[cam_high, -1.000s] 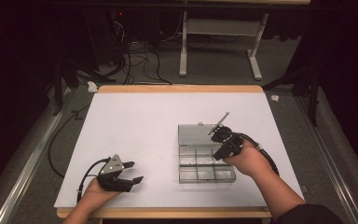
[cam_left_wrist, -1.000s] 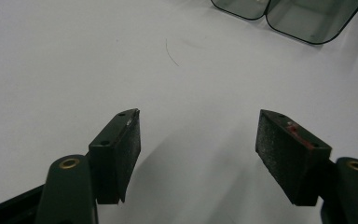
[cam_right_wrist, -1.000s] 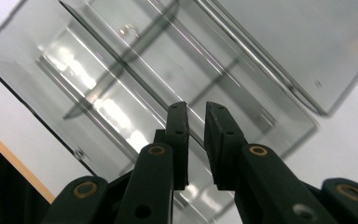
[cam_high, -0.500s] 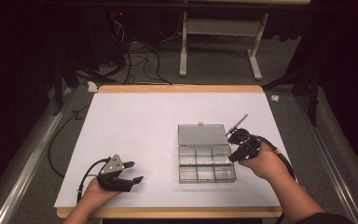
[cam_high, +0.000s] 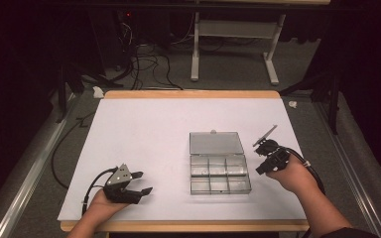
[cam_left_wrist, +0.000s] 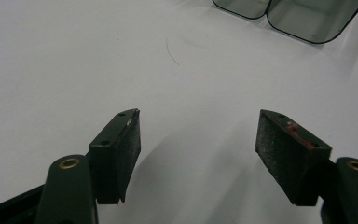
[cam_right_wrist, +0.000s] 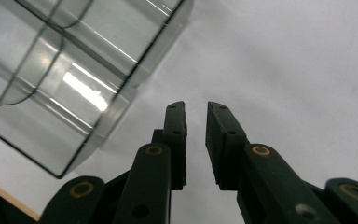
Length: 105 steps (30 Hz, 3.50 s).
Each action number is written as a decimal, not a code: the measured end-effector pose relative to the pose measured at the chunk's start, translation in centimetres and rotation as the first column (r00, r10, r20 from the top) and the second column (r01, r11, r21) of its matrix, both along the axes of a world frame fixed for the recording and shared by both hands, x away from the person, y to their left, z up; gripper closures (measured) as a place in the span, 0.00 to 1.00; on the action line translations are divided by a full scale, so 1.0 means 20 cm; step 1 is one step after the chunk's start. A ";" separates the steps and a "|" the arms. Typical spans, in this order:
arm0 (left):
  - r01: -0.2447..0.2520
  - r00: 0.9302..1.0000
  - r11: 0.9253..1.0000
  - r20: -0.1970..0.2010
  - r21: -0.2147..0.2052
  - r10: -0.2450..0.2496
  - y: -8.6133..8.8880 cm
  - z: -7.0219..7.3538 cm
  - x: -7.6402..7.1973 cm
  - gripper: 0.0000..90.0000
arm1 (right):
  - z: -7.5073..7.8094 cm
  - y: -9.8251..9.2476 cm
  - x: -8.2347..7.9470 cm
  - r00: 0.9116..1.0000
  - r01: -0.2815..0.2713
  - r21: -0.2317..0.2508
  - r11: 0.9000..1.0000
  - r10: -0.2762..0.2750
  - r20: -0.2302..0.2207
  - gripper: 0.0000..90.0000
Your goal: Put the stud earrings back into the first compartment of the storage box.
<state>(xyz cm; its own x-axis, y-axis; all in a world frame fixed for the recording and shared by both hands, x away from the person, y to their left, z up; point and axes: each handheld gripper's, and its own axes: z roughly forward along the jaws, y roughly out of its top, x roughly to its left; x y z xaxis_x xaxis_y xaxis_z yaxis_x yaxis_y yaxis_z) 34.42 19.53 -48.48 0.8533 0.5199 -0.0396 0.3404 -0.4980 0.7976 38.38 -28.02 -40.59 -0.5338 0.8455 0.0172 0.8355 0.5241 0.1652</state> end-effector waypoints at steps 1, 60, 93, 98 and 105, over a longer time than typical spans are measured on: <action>0.000 1.000 1.000 0.000 0.000 0.000 0.00 0.00 0.00 0.35 | -0.01 -0.01 0.00 1.000 0.004 -0.003 1.000 -0.004 -0.001 0.86; -0.001 1.000 1.000 0.001 0.001 0.001 0.00 0.00 0.00 0.35 | 0.04 0.10 0.03 0.998 -0.052 0.000 0.999 0.052 -0.025 0.95; 0.006 1.000 1.000 0.000 -0.010 -0.006 0.00 0.00 0.00 0.35 | 0.06 0.50 0.07 0.974 -0.227 0.031 0.973 0.228 -0.009 0.95; 0.007 1.000 1.000 -0.002 -0.011 -0.007 0.00 0.00 0.00 0.35 | 0.06 0.58 0.08 0.968 -0.250 0.032 0.968 0.250 -0.011 0.96; 0.010 1.000 1.000 -0.001 -0.009 -0.010 0.00 0.00 0.00 0.35 | 0.04 0.69 0.10 0.958 -0.285 0.042 0.958 0.285 -0.009 0.95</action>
